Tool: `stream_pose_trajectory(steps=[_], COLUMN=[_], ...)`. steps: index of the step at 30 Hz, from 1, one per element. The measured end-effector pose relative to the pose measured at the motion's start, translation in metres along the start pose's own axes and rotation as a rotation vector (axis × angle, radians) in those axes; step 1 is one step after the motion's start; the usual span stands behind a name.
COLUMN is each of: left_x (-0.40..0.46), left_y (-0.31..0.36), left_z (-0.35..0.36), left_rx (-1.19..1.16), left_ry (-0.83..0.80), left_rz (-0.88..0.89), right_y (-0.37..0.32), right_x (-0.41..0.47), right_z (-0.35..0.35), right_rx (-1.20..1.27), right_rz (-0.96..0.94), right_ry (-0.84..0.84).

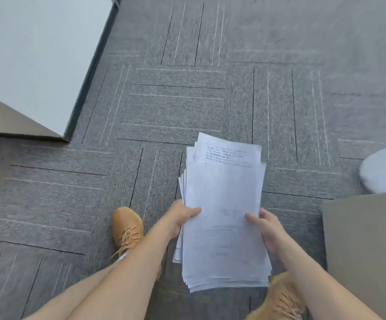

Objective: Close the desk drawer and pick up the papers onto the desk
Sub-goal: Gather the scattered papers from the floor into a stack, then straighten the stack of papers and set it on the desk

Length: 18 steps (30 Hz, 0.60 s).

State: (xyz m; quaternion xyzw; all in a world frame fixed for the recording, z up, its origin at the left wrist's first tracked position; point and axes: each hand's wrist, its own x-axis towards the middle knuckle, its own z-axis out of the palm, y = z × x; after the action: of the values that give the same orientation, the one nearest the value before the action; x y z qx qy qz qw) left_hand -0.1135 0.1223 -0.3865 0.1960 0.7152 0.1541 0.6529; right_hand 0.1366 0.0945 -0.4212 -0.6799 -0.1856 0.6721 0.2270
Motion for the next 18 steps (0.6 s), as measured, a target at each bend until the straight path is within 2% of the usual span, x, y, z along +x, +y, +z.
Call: stream_pose_trajectory(steps=[4, 7, 13, 18], left_x=[-0.072, -0.147, -0.323, -0.474], left_y=[0.056, 0.105, 0.182, 0.208], left_z=[-0.007, -0.006, 0.027, 0.085], left_rx=[0.064, 0.123, 0.096, 0.083], left_ry=[0.018, -0.031, -0.150, -0.259], left_rz=[0.168, 0.313, 0.684, 0.939], right_y=[-0.066, -0.118, -0.198, -0.216], right_x=[-0.074, -0.147, -0.331, -0.490], right_z=[-0.004, -0.019, -0.063, -0.119], right_rx=[-0.075, -0.076, 0.025, 0.103], right_rz=[-0.257, -0.404, -0.717, -0.956], right_ry=[-0.014, 0.003, 0.136, 0.355])
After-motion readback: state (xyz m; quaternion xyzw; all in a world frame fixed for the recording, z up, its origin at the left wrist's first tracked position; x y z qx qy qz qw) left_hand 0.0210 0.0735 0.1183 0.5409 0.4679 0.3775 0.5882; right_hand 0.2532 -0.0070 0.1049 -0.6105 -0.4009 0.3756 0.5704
